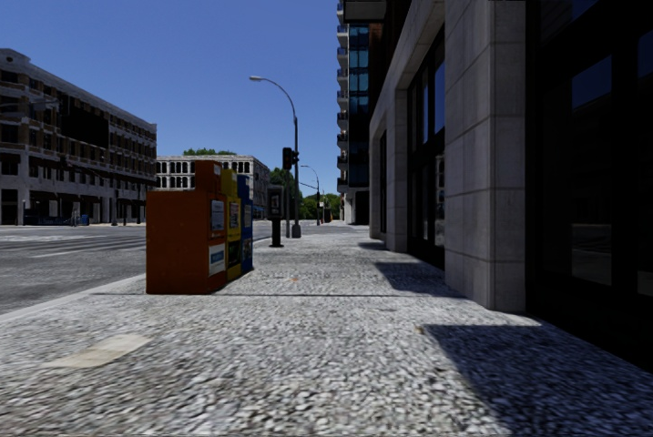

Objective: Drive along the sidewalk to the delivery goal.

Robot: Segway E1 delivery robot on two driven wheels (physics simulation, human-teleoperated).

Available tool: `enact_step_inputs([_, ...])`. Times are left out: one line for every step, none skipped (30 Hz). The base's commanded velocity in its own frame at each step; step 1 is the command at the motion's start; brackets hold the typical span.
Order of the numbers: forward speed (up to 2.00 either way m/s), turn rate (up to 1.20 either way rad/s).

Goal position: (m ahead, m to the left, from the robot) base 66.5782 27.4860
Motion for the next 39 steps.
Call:
enact_step_inputs([2.0, 0.0])
enact_step_inputs([2.0, 0.0])
enact_step_inputs([2.0, 0.0])
enact_step_inputs([2.0, 0.0])
enact_step_inputs([2.0, 0.0])
enact_step_inputs([2.0, 0.0])
enact_step_inputs([2.0, 0.0])
enact_step_inputs([2.0, 0.0])
enact_step_inputs([2.0, 0.0])
enact_step_inputs([2.0, 0.0])
enact_step_inputs([2.0, 0.0])
enact_step_inputs([2.0, 0.0])
enact_step_inputs([2.0, 0.0])
enact_step_inputs([2.0, 0.0])
enact_step_inputs([2.0, 0.0])
enact_step_inputs([2.0, 0.0])
enact_step_inputs([2.0, 0.0])
enact_step_inputs([2.0, 0.0])
enact_step_inputs([2.0, 0.0])
enact_step_inputs([2.0, 0.0])
enact_step_inputs([2.0, 0.0])
enact_step_inputs([2.0, 0.0])
enact_step_inputs([2.0, 0.0])
enact_step_inputs([2.0, 0.0])
enact_step_inputs([2.0, 0.0])
enact_step_inputs([2.0, 0.0])
enact_step_inputs([2.0, 0.0])
enact_step_inputs([2.0, 0.0])
enact_step_inputs([2.0, 0.0])
enact_step_inputs([2.0, 0.0])
enact_step_inputs([2.0, 0.0])
enact_step_inputs([2.0, 0.0])
enact_step_inputs([2.0, 0.0])
enact_step_inputs([2.0, 0.0])
enact_step_inputs([2.0, 0.0])
enact_step_inputs([2.0, 0.0])
enact_step_inputs([2.0, 0.0])
enact_step_inputs([2.0, 0.0])
enact_step_inputs([2.0, 0.0])
